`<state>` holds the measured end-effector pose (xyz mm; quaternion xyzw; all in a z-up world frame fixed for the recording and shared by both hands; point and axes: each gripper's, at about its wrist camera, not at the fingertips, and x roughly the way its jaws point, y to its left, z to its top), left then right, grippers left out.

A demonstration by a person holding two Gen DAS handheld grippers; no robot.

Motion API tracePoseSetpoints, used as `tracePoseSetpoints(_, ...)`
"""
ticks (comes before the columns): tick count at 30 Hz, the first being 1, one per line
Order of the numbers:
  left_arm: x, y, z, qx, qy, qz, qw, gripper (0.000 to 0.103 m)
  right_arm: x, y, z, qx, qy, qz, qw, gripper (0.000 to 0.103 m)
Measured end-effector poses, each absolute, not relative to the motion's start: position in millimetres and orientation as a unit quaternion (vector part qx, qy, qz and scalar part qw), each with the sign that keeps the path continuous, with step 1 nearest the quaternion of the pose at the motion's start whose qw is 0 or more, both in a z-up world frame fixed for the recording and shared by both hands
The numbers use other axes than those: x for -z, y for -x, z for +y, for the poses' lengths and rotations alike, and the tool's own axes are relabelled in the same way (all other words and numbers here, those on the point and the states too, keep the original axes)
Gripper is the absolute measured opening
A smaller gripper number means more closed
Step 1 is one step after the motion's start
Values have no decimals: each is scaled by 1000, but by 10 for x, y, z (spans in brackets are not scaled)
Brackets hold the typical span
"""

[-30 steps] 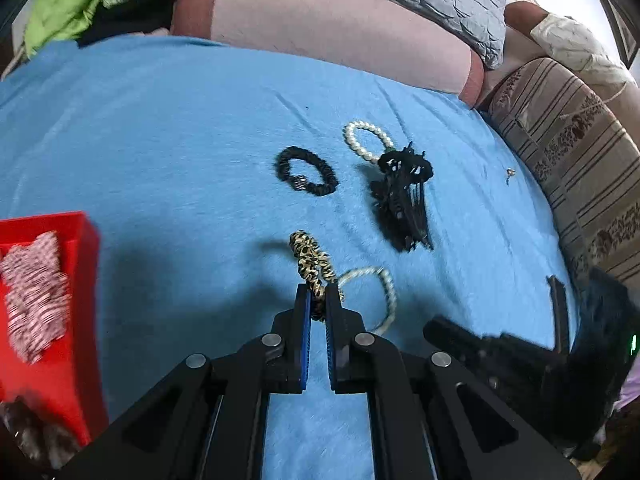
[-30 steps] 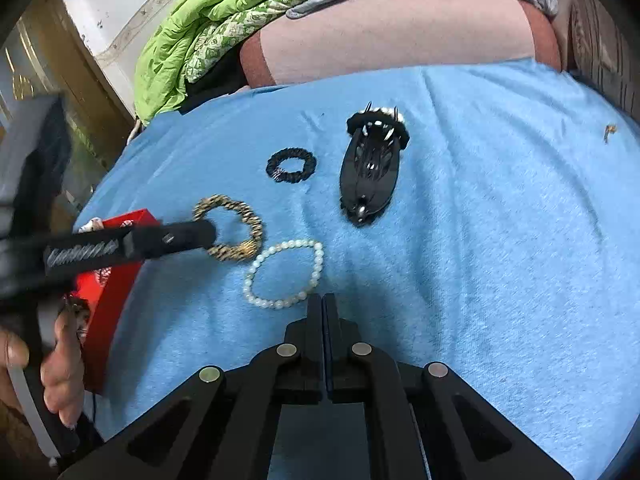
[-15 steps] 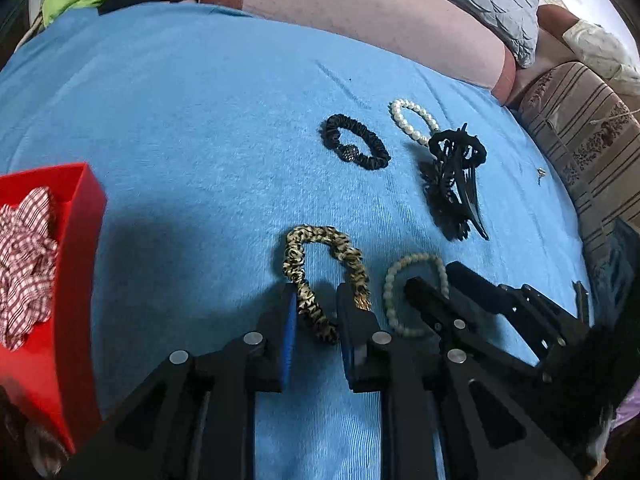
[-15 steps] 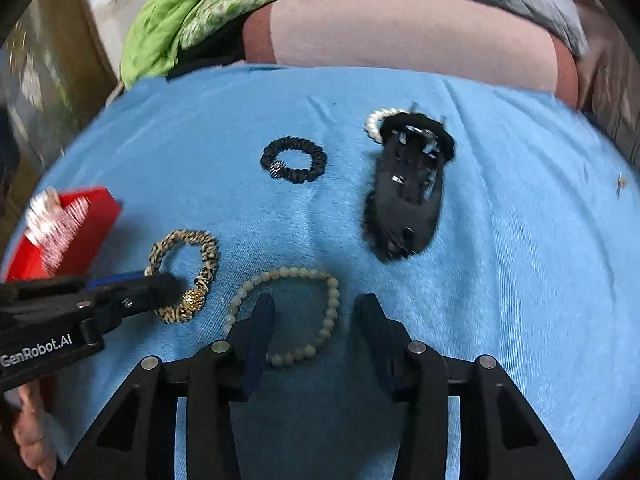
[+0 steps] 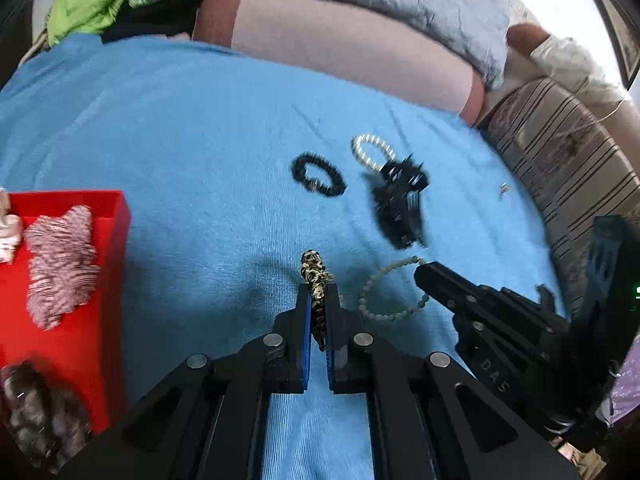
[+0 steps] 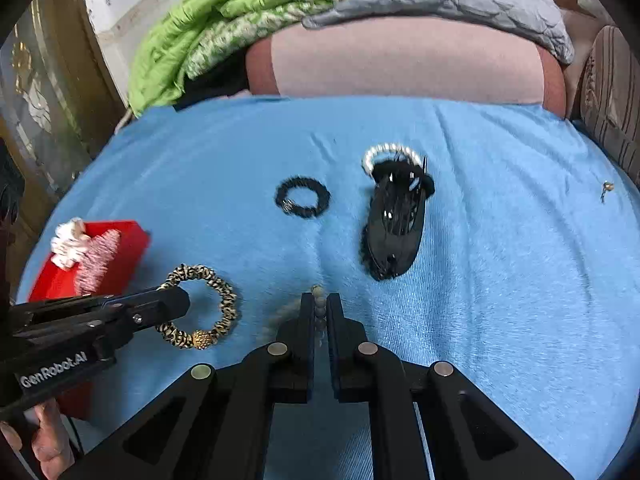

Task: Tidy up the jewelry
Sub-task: 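Carry the leopard hair tie and pearl bracelet into the red tray and open both grippers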

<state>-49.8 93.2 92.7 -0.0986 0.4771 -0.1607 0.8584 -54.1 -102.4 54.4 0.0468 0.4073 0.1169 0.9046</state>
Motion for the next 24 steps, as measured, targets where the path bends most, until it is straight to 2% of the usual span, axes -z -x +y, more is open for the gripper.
tracePoseSetpoints(13,-1560,1091,1790,69,80,410,906,5,-1190,886,-480,-180,-22,368,912,7)
tracePoseSetpoints(24,-1315,1090,2995,-36,107,424,898,5,-1394,936,507,-264,24,371,890,7)
